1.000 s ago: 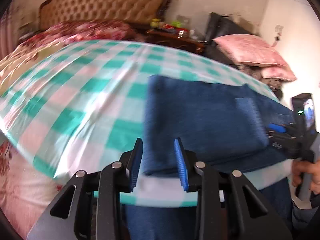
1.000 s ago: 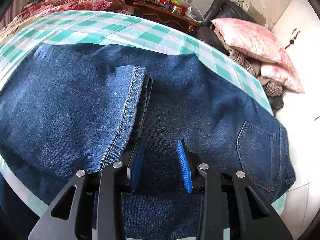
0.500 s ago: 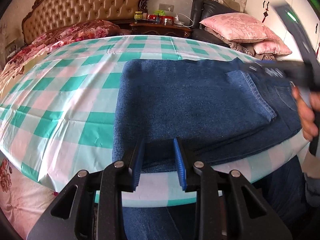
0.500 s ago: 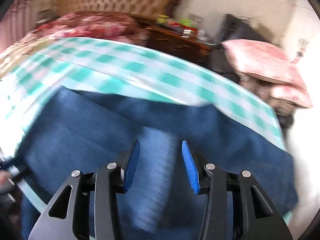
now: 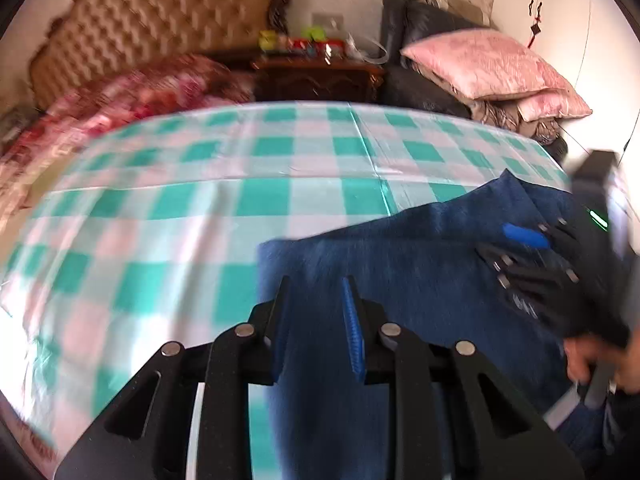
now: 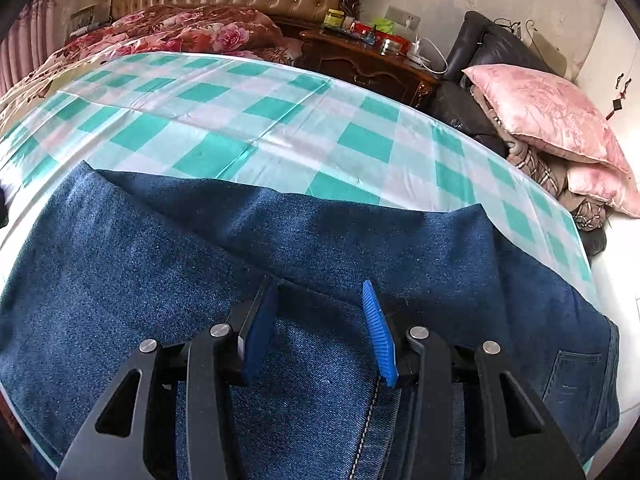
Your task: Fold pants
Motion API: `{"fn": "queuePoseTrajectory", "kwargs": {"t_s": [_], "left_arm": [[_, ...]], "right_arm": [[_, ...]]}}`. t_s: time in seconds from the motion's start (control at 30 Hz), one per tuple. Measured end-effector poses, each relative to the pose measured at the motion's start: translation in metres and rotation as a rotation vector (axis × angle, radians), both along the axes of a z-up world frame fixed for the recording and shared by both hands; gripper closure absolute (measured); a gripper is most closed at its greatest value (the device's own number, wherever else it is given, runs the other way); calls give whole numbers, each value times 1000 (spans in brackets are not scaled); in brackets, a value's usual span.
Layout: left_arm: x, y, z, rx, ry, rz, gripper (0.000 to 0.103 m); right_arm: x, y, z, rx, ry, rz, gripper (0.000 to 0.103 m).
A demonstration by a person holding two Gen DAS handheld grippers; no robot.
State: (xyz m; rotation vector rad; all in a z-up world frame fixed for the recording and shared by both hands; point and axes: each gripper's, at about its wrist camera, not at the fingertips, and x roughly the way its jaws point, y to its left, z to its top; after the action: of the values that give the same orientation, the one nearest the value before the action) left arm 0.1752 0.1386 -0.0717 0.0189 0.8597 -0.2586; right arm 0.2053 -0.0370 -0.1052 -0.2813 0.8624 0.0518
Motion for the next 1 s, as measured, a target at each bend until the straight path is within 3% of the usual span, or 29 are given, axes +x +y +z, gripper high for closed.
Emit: {"fn": "queuePoseTrajectory", "kwargs": {"t_s": [0.13,0.27,0.3,0.37,0.4,0.47,0.57,0.67,0.9,1.0], "left_arm": [[41,-6,-27,37,79,-53,79],[58,13,-31,13,74,-20,93],[61,19,-31,12,73,12,93],[63,37,-32,15,80,98,79],[61,45,-32,-5,85,116,78],[49,64,-30,-20,100,194,80],[13,85,-17,-172,67,218,73],[-29,88,-22,-238,78,228,71],[-108,66,-45,-308,115,222,71],[-124,64,-48,-333,108,223,71]], "right_arm": [[-2,2,1,-19,-11,5,60],[-5,4,1,-31,-22,-1,60],[-5,5,0,-36,-24,-1,60],[-6,6,0,-50,-29,4,60],[-5,6,0,-51,-29,6,60],[-5,3,0,-34,-27,5,60],[-4,2,1,-21,-20,2,60],[-4,2,1,-21,-21,2,59],[-7,9,0,-74,-41,7,57],[-6,12,0,-114,-51,-13,47]]}}
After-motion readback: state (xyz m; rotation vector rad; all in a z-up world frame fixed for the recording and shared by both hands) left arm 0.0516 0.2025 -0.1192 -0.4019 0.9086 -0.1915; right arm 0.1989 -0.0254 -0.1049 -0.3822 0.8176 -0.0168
